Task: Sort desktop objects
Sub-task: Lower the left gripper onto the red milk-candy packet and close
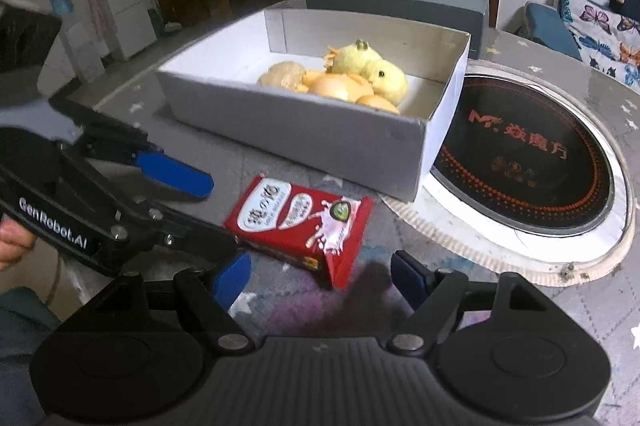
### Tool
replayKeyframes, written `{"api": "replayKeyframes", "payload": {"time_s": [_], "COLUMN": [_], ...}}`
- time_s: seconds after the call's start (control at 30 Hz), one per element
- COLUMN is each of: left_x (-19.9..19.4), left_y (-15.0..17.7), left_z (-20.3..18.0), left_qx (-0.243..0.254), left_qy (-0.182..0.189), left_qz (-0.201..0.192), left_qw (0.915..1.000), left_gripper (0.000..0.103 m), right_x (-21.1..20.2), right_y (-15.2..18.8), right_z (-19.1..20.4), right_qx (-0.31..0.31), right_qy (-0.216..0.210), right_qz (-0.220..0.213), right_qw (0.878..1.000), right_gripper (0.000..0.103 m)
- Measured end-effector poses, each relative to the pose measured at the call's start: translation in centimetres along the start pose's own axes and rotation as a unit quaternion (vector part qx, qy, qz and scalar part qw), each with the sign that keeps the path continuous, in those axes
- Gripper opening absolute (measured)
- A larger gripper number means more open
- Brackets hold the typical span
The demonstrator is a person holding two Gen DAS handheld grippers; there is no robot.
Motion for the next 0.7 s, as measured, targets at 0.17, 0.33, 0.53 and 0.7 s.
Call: {"api": "replayKeyframes", "payload": {"time_s": [0.17, 0.33, 0.53, 0.7], "left_x": [0.2, 0.6, 1.1, 1.3], "left_y": [-0.3, -0.6, -0.9, -0.9], "left_z": [0.4, 0.2, -0.2, -0.4], "left_qx": [-0.020, -0.016, -0.017, -0.015], "left_qy": [0.020, 0.014, 0.018, 0.019], "left_qz": [0.005, 0.007, 0.009, 0.010], "left_qw": [0.9996, 0.9997, 0.9996, 0.9996], "left_gripper": [0.069, 0.069, 0.069, 0.069], "right_x": [0.2, 0.5, 1.0, 1.3], "right_y": [0.4, 0.3, 0.2, 0.2], "right_z": [0.6, 1.0, 1.8, 2.3], "right_qx": [-0.014, -0.026, -0.038, -0.049], "right_qy": [-0.004, -0.001, -0.002, 0.003], "right_qz": [-0.005, -0.010, -0.014, -0.015], "right_qw": [1.000, 1.000, 0.999, 0.999], "right_gripper": [0.079, 0.079, 0.079, 0.080]}}
Point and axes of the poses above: each gripper's, at about its wrist camera, not at the fingertips, and x roughly the way its jaws point, z to its left, y to its underside, the point moved 8 cm from there along x, roughly the way its jaws point, and after that the axes turned 2 degrees about -z, right-handed, at the moved point
